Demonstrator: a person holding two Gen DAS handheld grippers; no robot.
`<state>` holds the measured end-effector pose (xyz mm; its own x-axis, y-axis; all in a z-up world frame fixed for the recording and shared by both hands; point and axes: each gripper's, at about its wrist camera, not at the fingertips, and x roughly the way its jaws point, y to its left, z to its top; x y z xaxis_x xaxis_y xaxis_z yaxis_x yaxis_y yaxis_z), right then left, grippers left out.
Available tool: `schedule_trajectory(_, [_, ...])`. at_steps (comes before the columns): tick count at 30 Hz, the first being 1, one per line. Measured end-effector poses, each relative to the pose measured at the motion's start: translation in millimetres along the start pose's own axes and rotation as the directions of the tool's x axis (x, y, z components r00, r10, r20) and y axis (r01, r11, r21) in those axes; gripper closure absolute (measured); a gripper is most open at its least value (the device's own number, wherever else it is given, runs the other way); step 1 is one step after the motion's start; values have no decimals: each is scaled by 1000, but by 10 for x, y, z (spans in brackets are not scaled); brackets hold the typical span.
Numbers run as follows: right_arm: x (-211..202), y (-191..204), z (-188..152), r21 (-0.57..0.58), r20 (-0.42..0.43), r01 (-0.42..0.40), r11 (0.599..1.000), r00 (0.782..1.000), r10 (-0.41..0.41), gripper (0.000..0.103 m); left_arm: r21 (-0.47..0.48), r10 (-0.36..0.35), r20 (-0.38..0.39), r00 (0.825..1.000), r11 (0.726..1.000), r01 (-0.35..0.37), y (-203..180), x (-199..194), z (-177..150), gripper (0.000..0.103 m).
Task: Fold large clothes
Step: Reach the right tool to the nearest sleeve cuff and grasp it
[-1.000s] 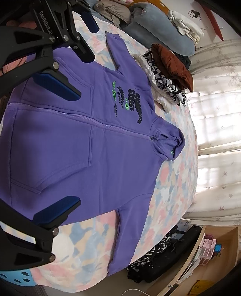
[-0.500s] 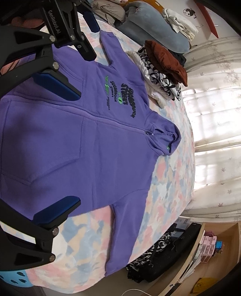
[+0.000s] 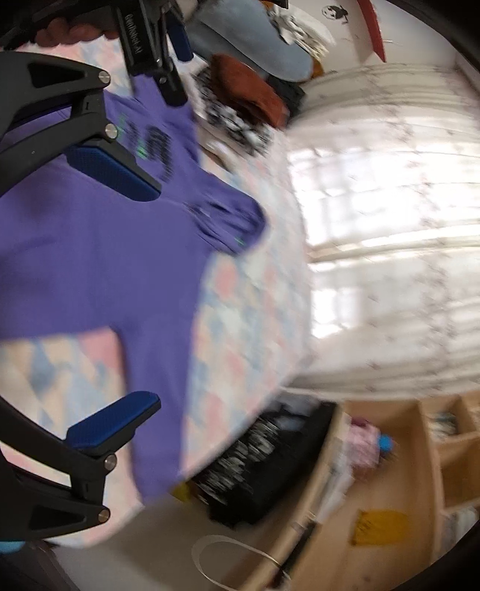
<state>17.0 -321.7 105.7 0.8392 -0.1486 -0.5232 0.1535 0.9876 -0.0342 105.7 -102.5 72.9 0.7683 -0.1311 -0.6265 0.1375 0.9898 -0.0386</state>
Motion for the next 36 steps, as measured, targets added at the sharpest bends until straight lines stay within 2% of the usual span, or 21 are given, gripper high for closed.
schedule_trajectory(2, [-96, -133, 117, -20, 99, 76, 997, 992, -74, 0, -8, -40, 27, 999, 999, 40, -99, 50, 149, 2])
schedule_trajectory(5, [-201, -331, 241, -31, 225, 185, 982, 959, -173, 0, -12, -94, 72, 993, 995, 95, -269, 144, 349, 2])
schedule_trajectory(7, [-155, -473, 338, -48, 218, 222, 974, 954, -206, 0, -5, -107, 57, 993, 994, 107, -414, 261, 471, 2])
schedule_trajectory(10, [9, -737, 433, -54, 159, 198, 979, 969, -187, 0, -3, -140, 3, 990, 990, 140, -680, 523, 623, 2])
schedule_trajectory(12, [171, -925, 447, -34, 113, 186, 982, 977, -181, 0, 4, -143, -3, 990, 990, 143, -848, 694, 665, 2])
schedule_trajectory(14, [408, -1158, 407, 4, 28, 187, 982, 982, -187, 0, 20, -143, -18, 990, 990, 143, -1047, 924, 654, 2])
schedule_trajectory(16, [704, -1420, 294, 58, -52, 176, 983, 984, -173, 0, 21, -133, -66, 989, 991, 135, -1217, 1213, 619, 2])
schedule_trajectory(18, [1033, -1719, 114, 127, -149, 195, 973, 973, -175, 0, 7, -110, -117, 987, 994, 111, -1335, 1532, 521, 2])
schedule_trajectory(22, [1566, -2224, -319, 248, -303, 224, 942, 942, -144, 0, -9, -87, -232, 969, 996, 88, -1529, 2208, 200, 2])
schedule_trajectory(24, [1761, -2488, -601, 328, -363, 255, 910, 923, -127, 1, -19, -78, -274, 958, 997, 76, -1570, 2466, 23, 2])
schedule_trajectory(26, [1867, -2751, -853, 424, -395, 266, 866, 914, -88, 2, -25, -62, -292, 954, 998, 58, -1611, 2657, -136, 2])
schedule_trajectory(29, [1986, -3091, -1213, 581, -428, 267, 769, 904, 10, 3, 1, -30, -310, 950, 999, 32, -1697, 2836, -342, 2])
schedule_trajectory(30, [2029, -3200, -1345, 637, -428, 260, 726, 902, 53, 3, 12, -17, -314, 949, 1000, 22, -1728, 2887, -396, 2])
schedule_trajectory(32, [2065, -3322, -1484, 698, -410, 243, 674, 907, 98, 6, 31, -16, -321, 947, 999, 27, -1791, 2974, -495, 3])
schedule_trajectory(33, [2073, -3354, -1519, 719, -388, 225, 658, 915, 111, 6, 33, -24, -324, 946, 999, 37, -1815, 2996, -529, 3])
schedule_trajectory(36, [2100, -3375, -1514, 731, -369, 220, 646, 924, 103, 6, 9, -67, -339, 939, 997, 74, -1851, 3022, -587, 6])
